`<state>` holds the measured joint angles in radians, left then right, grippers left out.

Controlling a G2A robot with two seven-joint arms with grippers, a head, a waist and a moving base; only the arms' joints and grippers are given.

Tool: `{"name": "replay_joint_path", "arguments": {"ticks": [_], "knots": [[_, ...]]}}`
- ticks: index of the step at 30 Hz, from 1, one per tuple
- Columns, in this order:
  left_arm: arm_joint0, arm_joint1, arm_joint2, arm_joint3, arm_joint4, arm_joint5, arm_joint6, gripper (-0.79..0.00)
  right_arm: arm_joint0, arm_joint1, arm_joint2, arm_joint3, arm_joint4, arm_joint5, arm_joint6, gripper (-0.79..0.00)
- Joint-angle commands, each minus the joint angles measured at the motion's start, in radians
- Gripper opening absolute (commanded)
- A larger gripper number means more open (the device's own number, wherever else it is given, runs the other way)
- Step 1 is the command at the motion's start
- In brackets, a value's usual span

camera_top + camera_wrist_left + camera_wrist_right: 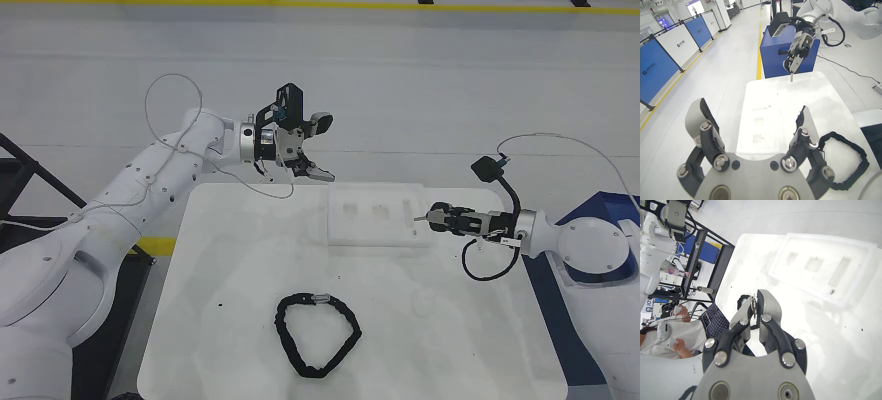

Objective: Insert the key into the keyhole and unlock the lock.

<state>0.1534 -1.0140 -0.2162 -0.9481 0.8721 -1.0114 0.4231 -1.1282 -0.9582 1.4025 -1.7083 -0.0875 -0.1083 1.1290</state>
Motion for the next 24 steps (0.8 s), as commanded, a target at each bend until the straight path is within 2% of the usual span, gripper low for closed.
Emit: {"name": "replay_joint_path", "arguments": {"ticks": [1,6,11,17,24], "knots": [[0.016,0.002,-0.007,-0.007,-0.001,0.017,-0.018,0.000,0.000,0.000,0.000,0.000,0.000,0.000,0.000,-0.785],[0.060,0.020,-0.033,-0.018,0.029,0.007,-0.074,0.000,0.000,0.000,0.000,0.000,0.000,0.000,0.000,-0.785],[0.123,0.041,-0.054,-0.037,0.091,0.004,-0.081,0.000,0.000,0.000,0.000,0.000,0.000,0.000,0.000,-0.785],[0.212,0.066,-0.077,-0.074,0.199,0.029,-0.034,0.000,0.000,0.000,0.000,0.000,0.000,0.000,0.000,-0.785],[0.304,0.081,-0.087,-0.109,0.335,0.061,0.046,0.000,0.000,0.000,0.000,0.000,0.000,0.000,0.000,-0.785]]}}
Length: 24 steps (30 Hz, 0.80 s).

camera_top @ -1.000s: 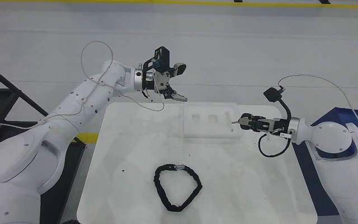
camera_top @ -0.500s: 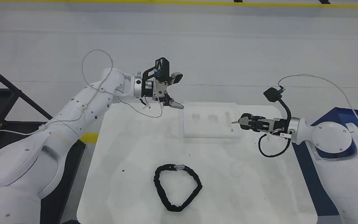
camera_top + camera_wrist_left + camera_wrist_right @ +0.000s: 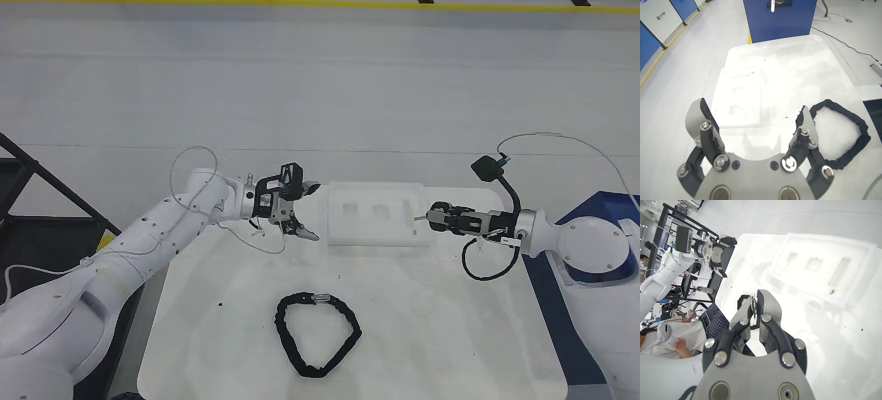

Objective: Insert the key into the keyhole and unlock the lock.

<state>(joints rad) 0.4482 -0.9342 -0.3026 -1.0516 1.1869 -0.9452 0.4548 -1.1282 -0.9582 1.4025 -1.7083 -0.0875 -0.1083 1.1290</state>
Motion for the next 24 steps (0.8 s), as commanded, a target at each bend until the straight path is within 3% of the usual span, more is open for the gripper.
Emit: {"name": "replay_joint_path", "arguments": {"ticks": [1,10,17,24], "knots": [[0.018,0.002,-0.001,-0.010,0.040,-0.012,0.031,0.000,0.000,0.000,0.000,0.000,0.000,0.000,0.000,-0.785],[0.063,-0.002,0.031,-0.023,0.191,-0.067,0.138,0.000,0.000,0.000,0.000,0.000,0.000,0.000,0.000,-0.785],[0.053,-0.018,0.127,-0.019,0.237,-0.067,0.157,0.000,0.000,0.000,0.000,0.000,0.000,0.000,0.000,-0.785],[0.093,-0.040,0.133,-0.031,0.306,-0.067,0.148,0.000,0.000,0.000,0.000,0.000,0.000,0.000,0.000,-0.785]]}}
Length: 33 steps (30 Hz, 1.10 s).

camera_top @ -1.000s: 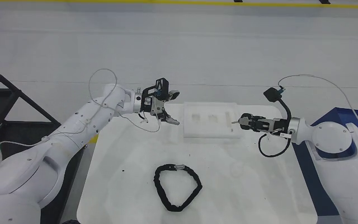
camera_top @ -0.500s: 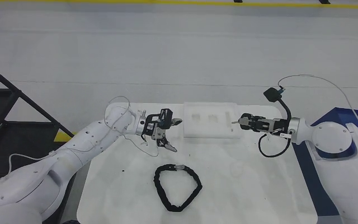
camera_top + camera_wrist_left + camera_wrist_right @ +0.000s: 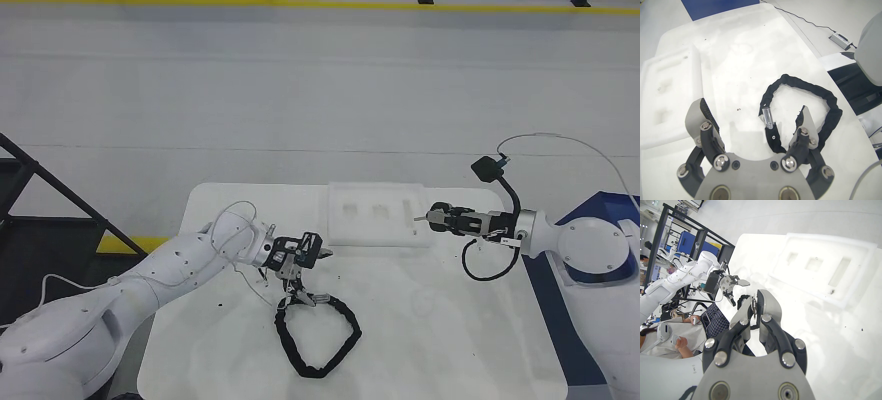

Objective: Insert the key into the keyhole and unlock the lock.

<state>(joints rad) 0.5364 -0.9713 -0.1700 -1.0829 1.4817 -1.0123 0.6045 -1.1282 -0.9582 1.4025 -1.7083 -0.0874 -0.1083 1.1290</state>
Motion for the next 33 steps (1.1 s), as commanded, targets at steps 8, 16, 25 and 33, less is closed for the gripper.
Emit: {"name": "replay_joint_path", "arguments": {"ticks": [8,16,25,33], "knots": [[0.005,-0.003,0.000,0.000,0.011,0.000,-0.001,0.000,0.000,0.000,0.000,0.000,0.000,0.000,0.000,-0.785],[0.005,-0.003,0.000,0.000,0.011,0.000,-0.001,0.000,0.000,0.000,0.000,0.000,0.000,0.000,0.000,-0.785],[0.085,0.015,-0.040,0.015,-0.045,0.078,0.007,0.000,0.000,0.000,0.000,0.000,0.000,0.000,0.000,-0.785],[0.171,0.050,-0.072,0.011,0.010,0.199,0.059,0.000,0.000,0.000,0.000,0.000,0.000,0.000,0.000,-0.785]]}}
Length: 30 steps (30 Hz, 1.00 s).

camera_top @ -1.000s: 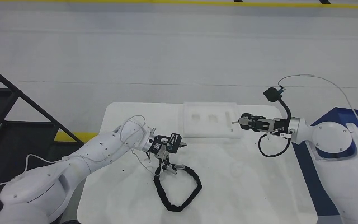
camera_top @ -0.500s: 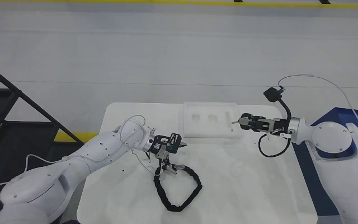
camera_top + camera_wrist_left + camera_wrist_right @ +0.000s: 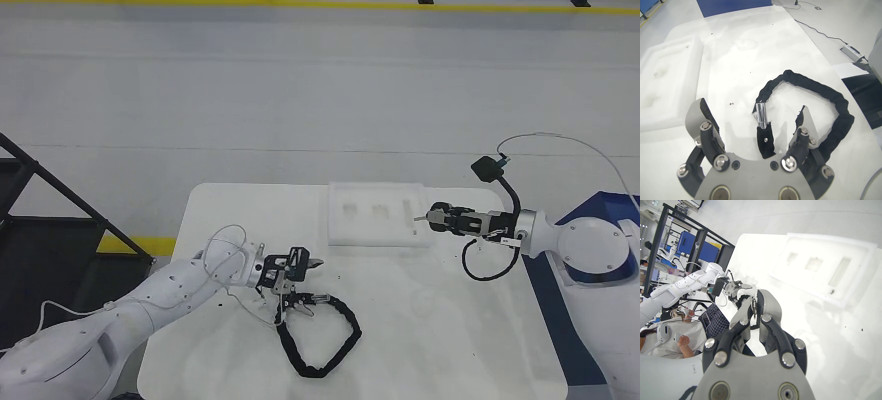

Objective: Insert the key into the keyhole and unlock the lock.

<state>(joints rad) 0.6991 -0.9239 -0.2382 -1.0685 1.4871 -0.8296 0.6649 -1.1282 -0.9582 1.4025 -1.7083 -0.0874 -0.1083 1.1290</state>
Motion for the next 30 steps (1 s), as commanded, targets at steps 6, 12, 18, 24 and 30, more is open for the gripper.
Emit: {"name": "replay_joint_path", "arguments": {"ticks": [6,12,18,24,30], "knots": [[0.061,0.012,-0.035,-0.037,0.008,0.118,-0.038,0.000,0.000,0.000,0.000,0.000,0.000,0.000,0.000,-0.785],[0.101,0.012,-0.054,-0.055,0.004,0.146,-0.089,0.000,0.000,0.000,0.000,0.000,0.000,0.000,0.000,-0.785],[0.127,0.014,-0.076,-0.063,0.011,0.156,-0.119,0.000,0.000,0.000,0.000,0.000,0.000,0.000,0.000,-0.785],[0.141,0.011,-0.095,-0.065,0.021,0.147,-0.137,-0.009,0.000,0.000,0.000,0.000,0.000,0.000,0.000,-0.785],[0.150,0.003,-0.109,-0.056,0.035,0.140,-0.144,-0.089,0.000,0.000,0.000,0.000,0.000,0.000,0.000,-0.785]]}}
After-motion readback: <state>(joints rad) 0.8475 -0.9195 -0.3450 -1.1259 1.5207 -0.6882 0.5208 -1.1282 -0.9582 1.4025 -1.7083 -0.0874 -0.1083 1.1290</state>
